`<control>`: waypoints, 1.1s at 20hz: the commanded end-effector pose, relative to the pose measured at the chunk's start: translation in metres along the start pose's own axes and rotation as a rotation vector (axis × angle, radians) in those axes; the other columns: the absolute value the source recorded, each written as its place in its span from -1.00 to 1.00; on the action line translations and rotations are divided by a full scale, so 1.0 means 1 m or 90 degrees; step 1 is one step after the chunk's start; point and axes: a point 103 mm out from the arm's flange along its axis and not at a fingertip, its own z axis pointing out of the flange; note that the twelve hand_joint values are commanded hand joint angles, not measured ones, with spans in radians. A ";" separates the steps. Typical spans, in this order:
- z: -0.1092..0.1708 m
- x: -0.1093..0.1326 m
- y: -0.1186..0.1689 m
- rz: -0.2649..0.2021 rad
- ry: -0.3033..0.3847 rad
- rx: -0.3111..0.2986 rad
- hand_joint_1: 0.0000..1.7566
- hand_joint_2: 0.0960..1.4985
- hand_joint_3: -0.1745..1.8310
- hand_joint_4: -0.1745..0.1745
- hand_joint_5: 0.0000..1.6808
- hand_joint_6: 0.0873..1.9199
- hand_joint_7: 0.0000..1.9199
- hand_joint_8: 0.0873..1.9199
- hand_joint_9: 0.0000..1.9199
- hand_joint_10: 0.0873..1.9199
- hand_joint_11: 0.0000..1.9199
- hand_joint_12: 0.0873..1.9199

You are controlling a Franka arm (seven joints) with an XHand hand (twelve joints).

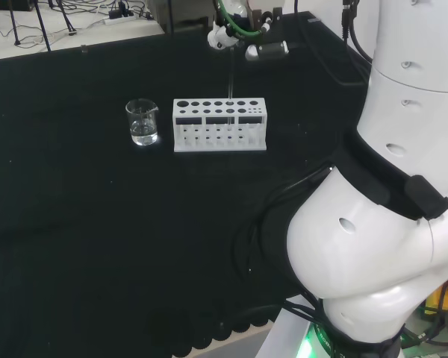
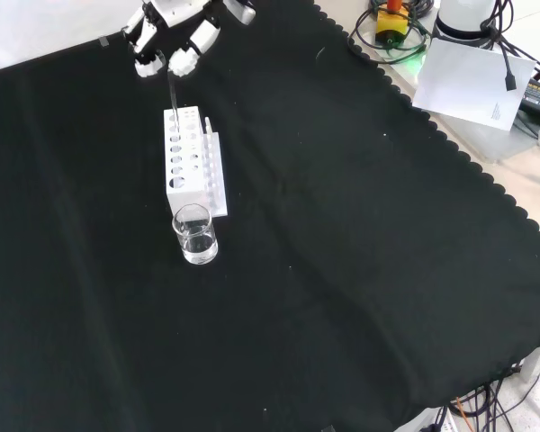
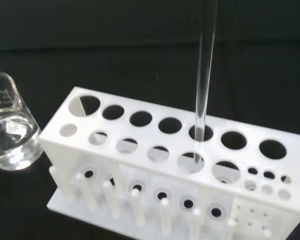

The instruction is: Take the glass rod from the white test tube rack.

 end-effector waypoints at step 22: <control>0.030 -0.007 0.008 0.012 -0.014 0.034 -0.11 0.64 -1.00 -0.96 -0.24 -0.11 0.34 -0.15 0.57 -0.16 0.06 0.21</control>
